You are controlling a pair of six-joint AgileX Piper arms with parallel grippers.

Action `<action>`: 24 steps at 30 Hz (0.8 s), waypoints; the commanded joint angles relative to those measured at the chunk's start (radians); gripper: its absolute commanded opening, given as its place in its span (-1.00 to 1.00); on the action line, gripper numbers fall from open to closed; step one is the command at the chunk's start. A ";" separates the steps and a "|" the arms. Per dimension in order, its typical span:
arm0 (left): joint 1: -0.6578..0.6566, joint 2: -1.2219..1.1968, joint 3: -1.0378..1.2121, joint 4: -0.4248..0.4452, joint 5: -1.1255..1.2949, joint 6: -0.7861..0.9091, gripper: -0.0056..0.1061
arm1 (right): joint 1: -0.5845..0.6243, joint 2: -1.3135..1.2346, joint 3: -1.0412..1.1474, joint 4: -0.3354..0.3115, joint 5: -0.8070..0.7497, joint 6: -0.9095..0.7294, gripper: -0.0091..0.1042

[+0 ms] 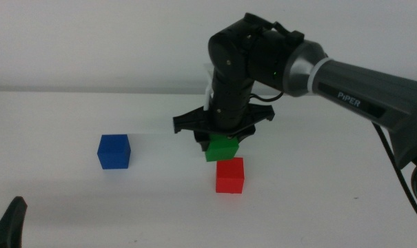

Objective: Stack red cubes first, then green, then blue cubes in a specific spot.

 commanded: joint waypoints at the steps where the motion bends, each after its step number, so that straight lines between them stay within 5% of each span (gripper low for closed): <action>1: 0.000 -0.036 0.041 -0.001 -0.016 -0.005 0.78 | 0.014 -0.005 0.018 0.004 0.104 0.030 -0.42; 15: 0.000 -0.036 0.041 -0.001 -0.016 -0.005 0.78 | 0.021 -0.113 0.092 -0.077 0.099 0.079 -0.42; 24: 0.000 -0.036 0.041 -0.001 -0.016 -0.005 0.78 | 0.021 -0.093 0.104 -0.037 0.072 0.065 -0.42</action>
